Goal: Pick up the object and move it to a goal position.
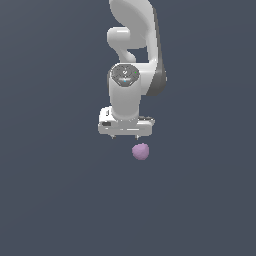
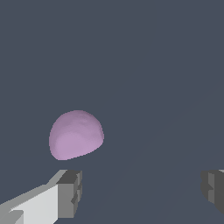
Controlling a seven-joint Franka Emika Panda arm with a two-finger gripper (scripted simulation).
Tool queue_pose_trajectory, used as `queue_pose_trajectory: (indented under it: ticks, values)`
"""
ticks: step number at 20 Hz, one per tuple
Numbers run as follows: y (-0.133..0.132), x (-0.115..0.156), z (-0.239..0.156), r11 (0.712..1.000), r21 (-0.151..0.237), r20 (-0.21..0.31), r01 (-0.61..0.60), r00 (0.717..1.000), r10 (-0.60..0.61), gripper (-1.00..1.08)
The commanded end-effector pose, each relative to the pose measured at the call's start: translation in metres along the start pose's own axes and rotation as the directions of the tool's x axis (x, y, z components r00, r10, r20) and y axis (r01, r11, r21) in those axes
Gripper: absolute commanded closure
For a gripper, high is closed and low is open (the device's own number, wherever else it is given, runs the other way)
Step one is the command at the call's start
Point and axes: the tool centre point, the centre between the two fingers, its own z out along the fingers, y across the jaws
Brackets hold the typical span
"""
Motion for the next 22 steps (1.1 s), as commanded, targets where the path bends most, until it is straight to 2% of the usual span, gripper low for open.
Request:
queue_pose_trajectory:
  ticks: [1,7,14,18,22]
  values:
    - [0.0,0.0,0.0,1.0,0.0,0.0,-0.002,1.0,0.002,-0.92]
    - [-0.003,0.001,0.002,0.999,0.001,-0.001,-0.04,0.999,0.04,-0.92]
    - [-0.009,0.002,0.006,0.99,0.005,-0.003,-0.142,0.99,0.142,-0.92]
    - [-0.015,0.003,0.01,0.974,0.008,-0.004,-0.226,0.974,0.226,-0.92]
    - [-0.021,0.004,0.014,0.947,0.012,-0.005,-0.322,0.947,0.322,-0.92]
